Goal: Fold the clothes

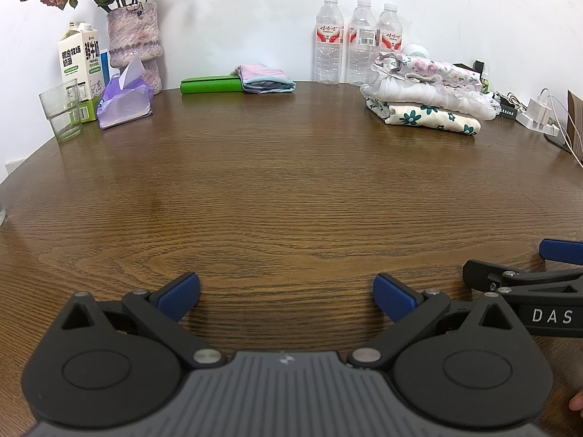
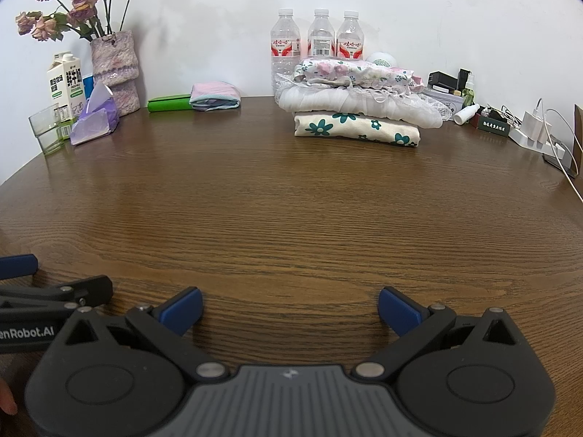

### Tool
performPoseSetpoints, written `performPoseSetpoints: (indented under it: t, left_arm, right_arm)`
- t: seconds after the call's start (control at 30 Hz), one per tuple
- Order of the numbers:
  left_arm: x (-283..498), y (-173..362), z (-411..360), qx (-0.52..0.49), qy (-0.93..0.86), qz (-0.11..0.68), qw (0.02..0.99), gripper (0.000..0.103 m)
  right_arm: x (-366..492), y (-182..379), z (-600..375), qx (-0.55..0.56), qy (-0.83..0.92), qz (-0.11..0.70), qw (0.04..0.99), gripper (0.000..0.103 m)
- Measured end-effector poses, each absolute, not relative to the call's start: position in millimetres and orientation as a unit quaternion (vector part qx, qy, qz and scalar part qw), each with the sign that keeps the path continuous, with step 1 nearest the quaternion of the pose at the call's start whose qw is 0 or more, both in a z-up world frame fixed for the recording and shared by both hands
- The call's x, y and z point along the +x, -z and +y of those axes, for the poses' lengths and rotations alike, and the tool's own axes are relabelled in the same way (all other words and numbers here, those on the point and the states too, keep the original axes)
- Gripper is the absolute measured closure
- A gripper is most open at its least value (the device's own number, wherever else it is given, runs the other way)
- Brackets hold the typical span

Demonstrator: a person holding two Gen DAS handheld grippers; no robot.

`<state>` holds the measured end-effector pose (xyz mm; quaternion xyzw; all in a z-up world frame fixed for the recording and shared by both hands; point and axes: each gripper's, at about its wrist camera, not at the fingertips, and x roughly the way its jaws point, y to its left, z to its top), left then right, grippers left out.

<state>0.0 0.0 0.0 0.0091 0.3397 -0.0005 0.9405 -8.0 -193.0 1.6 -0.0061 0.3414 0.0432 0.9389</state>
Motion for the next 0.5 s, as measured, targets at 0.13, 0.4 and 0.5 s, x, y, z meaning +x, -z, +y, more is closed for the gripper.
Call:
performPoseSetpoints:
  t: [0.13, 0.4, 0.5]
  left_arm:
    - [0.0, -0.1, 0.2, 0.008, 0.001, 0.339, 0.941, 0.000]
    - [0.0, -0.1, 0.0, 0.008, 0.001, 0.340, 0.941, 0.000]
    - [0.0, 0.1, -1.1, 0.008, 0.001, 0.340, 0.941, 0.000]
  right_arm:
    - [-8.0, -1.6, -193.1, -0.006, -0.043, 0.341, 0.939, 0.000]
    - [-8.1, -1.6, -193.2, -0.007, -0.043, 0.341, 0.939, 0.000]
    - [-8.3, -2.0, -193.3, -0.006, -0.042, 0.341, 0.939, 0.000]
